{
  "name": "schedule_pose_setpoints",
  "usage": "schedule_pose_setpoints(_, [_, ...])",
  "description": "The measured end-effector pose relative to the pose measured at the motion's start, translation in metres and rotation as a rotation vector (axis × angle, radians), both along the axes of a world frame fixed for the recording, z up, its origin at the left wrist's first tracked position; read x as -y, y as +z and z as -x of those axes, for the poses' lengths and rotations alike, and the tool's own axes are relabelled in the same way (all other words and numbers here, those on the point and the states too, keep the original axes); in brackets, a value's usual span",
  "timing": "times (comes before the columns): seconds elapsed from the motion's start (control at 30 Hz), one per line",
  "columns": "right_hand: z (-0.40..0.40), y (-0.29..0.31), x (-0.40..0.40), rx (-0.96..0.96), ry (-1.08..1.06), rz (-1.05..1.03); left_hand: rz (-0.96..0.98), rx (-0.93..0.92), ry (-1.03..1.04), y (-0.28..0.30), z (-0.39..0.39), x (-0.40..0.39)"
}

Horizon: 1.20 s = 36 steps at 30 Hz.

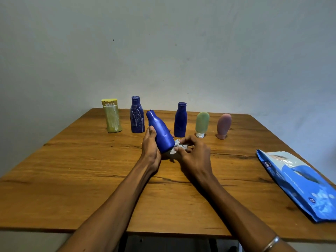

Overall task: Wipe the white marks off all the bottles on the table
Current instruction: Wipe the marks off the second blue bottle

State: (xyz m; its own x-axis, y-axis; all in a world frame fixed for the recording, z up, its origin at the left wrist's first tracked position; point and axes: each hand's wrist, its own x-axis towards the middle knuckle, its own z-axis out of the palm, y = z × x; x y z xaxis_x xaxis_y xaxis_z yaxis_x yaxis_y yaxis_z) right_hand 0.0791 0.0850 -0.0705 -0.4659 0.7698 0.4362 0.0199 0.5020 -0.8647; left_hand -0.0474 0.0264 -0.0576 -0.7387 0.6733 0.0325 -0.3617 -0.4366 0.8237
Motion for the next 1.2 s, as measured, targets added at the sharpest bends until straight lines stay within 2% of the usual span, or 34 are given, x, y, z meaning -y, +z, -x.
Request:
schedule_pose_setpoints(0.2, [0.009, -0.004, -0.005, -0.225, 0.121, 0.568, -0.064, -0.062, -0.015, 0.006, -0.004, -0.003])
schedule_pose_setpoints(0.3, [0.012, -0.001, -0.003, -0.237, 0.173, 0.700, -0.084, -0.070, -0.014, 0.008, -0.003, -0.002])
schedule_pose_setpoints(0.6, [0.009, 0.009, 0.007, -0.089, 0.311, 0.749, -0.033, -0.227, -0.016, 0.009, -0.005, -0.005])
schedule_pose_setpoints(0.7, [0.006, 0.011, 0.005, -0.118, 0.317, 0.785, -0.022, -0.248, -0.001, 0.008, -0.003, -0.005])
schedule_pose_setpoints(0.87, [0.000, 0.010, -0.001, -0.267, 0.234, 0.852, 0.028, -0.289, 0.045, 0.008, 0.004, -0.003])
schedule_pose_setpoints(1.0, [-0.004, 0.016, -0.010, -0.322, 0.060, 0.752, 0.115, -0.422, 0.052, 0.004, 0.006, -0.001])
schedule_pose_setpoints(1.2, [-0.007, 0.015, -0.012, -0.298, 0.043, 0.744, 0.171, -0.433, 0.014, 0.004, 0.011, 0.003])
